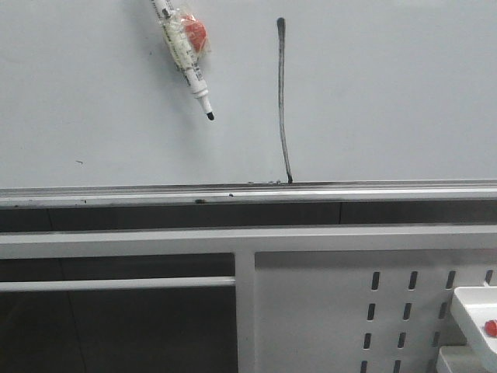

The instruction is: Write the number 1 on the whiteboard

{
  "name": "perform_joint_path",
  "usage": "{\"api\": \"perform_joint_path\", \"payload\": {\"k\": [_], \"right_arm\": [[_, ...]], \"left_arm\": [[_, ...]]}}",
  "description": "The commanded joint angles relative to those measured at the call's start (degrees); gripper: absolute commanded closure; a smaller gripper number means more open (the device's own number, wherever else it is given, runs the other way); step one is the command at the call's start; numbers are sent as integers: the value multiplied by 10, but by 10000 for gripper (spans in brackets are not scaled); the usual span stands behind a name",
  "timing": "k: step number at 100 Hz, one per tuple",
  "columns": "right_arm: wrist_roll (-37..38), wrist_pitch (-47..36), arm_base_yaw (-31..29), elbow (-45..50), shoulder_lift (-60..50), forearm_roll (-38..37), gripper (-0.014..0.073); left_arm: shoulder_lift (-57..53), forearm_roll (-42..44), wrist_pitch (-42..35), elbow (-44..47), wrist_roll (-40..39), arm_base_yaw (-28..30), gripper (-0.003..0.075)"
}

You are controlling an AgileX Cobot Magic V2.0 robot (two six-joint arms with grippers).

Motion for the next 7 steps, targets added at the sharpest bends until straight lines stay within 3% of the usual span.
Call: {"api": "perform_joint_path", "payload": {"k": [1, 7], "right_arm": [[0, -15, -3, 8, -10, -6, 643], [0, -15, -3, 8, -10, -6, 643]], "left_arm": [[-13, -7, -24, 21, -5, 2, 740], [-13, -7, -24, 21, -5, 2, 740]]}}
